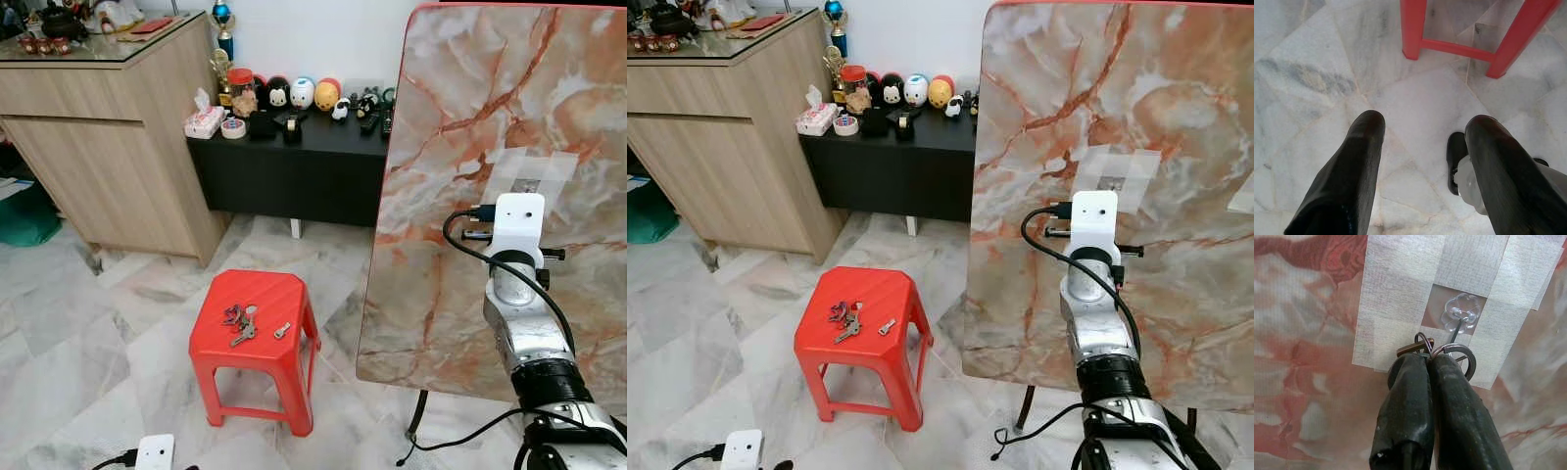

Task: Hang keys on a hook

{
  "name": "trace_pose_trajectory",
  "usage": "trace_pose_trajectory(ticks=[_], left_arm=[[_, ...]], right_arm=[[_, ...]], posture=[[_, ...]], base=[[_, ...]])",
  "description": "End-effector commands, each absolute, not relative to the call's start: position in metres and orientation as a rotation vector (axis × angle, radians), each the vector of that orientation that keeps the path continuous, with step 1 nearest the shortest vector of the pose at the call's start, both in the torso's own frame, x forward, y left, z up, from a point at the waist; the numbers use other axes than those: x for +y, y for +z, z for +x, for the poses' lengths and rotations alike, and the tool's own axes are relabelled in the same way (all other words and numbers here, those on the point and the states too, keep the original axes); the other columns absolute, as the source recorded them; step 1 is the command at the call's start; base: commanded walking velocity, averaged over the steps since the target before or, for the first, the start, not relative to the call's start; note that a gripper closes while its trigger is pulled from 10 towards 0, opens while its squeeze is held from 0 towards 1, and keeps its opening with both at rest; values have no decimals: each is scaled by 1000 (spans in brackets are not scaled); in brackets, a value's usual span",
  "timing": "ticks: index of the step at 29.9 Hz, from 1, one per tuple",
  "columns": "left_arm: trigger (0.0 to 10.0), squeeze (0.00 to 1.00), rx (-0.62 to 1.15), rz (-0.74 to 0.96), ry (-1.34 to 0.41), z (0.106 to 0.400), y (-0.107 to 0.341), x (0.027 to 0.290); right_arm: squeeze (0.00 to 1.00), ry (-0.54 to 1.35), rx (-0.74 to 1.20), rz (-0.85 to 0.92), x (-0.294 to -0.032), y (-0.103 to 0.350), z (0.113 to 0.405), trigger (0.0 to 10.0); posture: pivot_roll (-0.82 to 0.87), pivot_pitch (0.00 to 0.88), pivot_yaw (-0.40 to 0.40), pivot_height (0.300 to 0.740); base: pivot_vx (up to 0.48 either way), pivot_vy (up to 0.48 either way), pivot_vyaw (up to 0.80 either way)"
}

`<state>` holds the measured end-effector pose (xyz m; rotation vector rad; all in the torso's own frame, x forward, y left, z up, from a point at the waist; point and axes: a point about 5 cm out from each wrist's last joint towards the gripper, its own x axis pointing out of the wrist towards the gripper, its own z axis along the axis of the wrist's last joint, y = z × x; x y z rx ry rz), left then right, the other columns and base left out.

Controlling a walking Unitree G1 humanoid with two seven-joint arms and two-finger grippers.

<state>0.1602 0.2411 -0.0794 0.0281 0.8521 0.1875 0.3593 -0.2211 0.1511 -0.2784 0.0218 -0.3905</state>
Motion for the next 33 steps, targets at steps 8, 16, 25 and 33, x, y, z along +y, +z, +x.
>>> trace_pose_trajectory(ticks=[8, 16, 25, 33], left_arm=[[10000, 0, 883, 37, 176, 156, -81, 243], [10000, 0, 884, 37, 175, 155, -82, 242], [10000, 0, 886, 37, 172, 156, -82, 241], [10000, 0, 888, 38, 175, 154, -82, 243]], right_arm=[[0, -396, 19, -266, -222, 157, 363, 10000], [0, -411, 36, -253, -224, 154, 362, 10000], [0, -423, 43, -235, -227, 153, 361, 10000], [0, -426, 40, -231, -230, 155, 363, 10000]], posture=[[27, 0, 23, 740], [27, 0, 23, 740], [26, 0, 25, 740], [28, 0, 25, 740]], base=[[0, 0, 0], [0, 0, 0], [0, 0, 0], [0, 0, 0]])
